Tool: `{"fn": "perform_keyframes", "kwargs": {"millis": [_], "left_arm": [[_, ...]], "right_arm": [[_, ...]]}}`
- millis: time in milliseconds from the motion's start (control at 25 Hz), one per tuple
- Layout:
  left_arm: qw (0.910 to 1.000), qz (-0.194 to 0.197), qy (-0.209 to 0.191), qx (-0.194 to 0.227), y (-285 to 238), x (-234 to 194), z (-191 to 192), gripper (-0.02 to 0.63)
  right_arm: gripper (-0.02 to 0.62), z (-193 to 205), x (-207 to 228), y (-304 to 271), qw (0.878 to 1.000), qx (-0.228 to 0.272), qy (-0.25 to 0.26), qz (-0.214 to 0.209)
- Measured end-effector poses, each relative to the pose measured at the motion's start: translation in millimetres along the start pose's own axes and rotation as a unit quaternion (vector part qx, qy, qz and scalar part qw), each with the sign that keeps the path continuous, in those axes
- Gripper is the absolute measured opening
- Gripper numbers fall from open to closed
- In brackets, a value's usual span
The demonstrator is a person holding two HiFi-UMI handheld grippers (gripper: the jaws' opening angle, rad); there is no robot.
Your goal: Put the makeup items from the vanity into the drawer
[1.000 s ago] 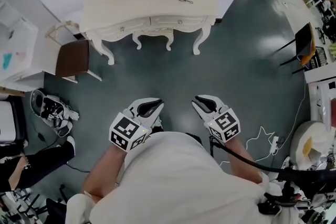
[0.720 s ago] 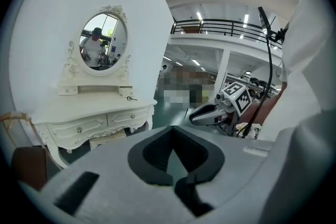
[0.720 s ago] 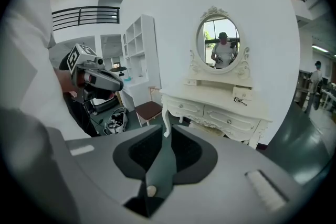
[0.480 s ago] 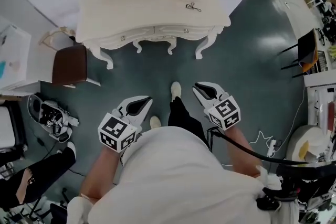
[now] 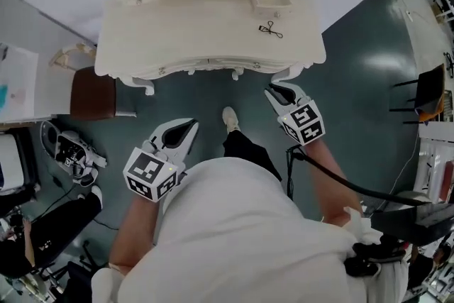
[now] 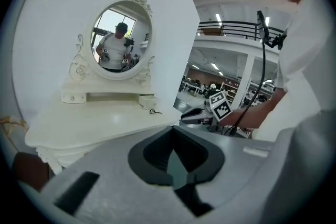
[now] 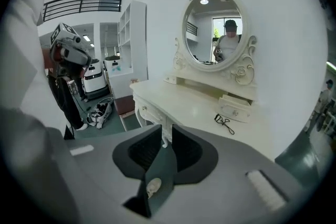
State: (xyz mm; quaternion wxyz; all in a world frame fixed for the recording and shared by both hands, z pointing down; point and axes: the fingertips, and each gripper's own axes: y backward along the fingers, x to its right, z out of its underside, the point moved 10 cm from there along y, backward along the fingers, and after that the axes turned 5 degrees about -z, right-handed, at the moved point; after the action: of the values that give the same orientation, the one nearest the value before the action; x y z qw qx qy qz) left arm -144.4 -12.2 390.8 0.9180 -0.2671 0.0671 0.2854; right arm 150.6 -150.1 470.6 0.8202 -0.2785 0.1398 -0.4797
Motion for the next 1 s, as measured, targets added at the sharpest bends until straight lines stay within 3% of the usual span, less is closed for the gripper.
{"fn": "perform_keyframes", "kwargs": {"millis": [240,440,840,1000], "left_arm": [[0.9994,-0.031,0.011,-0.009,-57,-18,-52,0.0],[0.9974,-0.066,0.025,-0.013,-98,-31,-73,0.0],[0.9935,-0.105,0.036,-0.025,-127,-42,-94,0.0],[0.9922,-0.116,0.039,-0.024,-128,-46,-96,0.0]], "right_arm": [[0.075,-13,110,-54,0.999,-0.032,0.033,0.001],[0.091,-6,177,-98,0.996,-0.055,0.063,0.01],[0.104,-3,231,-166,0.984,-0.104,0.141,0.005],[0.039,-1,235,-177,0.981,-0.117,0.153,0.006]]}}
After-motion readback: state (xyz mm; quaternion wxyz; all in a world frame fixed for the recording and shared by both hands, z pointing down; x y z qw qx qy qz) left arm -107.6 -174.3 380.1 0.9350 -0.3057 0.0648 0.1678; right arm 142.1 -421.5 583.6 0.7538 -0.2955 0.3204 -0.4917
